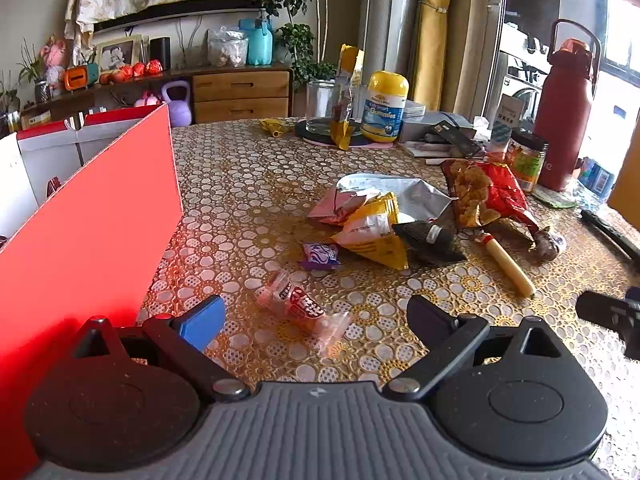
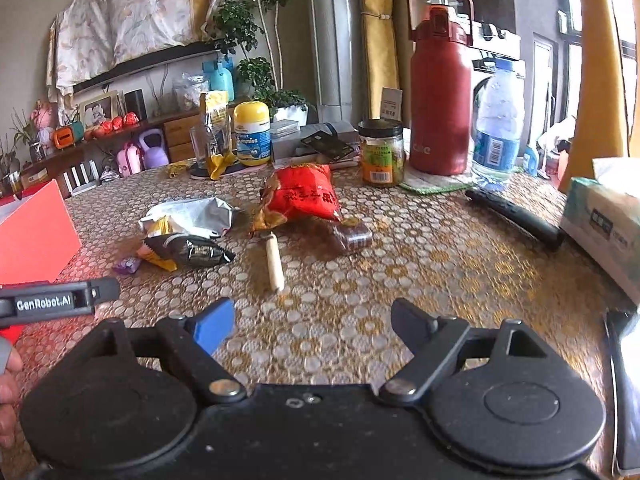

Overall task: Organize snacks
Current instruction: 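Close left tool on pink-white candy packet while right tool grasps brown chocolate bar, then carry candy packet in left tool toward box while right tool carries chocolate bar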

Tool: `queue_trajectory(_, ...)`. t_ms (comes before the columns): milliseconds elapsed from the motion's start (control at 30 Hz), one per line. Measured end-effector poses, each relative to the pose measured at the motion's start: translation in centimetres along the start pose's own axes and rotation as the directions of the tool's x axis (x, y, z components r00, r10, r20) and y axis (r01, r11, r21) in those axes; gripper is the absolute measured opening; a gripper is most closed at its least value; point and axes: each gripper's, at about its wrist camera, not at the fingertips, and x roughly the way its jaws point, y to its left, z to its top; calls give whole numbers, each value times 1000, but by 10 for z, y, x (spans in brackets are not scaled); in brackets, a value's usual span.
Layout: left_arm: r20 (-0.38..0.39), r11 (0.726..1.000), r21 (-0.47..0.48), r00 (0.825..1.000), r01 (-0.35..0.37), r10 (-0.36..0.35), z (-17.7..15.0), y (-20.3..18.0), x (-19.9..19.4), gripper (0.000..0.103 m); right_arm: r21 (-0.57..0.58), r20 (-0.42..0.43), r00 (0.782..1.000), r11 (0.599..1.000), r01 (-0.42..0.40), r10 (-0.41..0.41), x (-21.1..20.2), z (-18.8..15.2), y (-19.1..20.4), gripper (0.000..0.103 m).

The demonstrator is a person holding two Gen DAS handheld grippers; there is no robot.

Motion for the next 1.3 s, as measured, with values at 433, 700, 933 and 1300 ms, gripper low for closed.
queue_trajectory(433,-38,1000,-10,999,19,-20,-1,2,18,62,-28,-35,998,999,-44,43,53,30,-4,85)
queue_trajectory(700,-22,1000,9,999,24,-24,-2,1,17,25,-63,-41,999,998,-13,10,82,42,-11,85)
queue_trajectory(933,-16,998,12,998,55,-55,-4,2,13,19,-75,-62,997,996,38,-43,112,51,-19,85)
queue_trajectory(1300,-9,997,5,997,71,-70,-5,5,1,18,-34,-89,994,998,53,-56,119,45,-24,32)
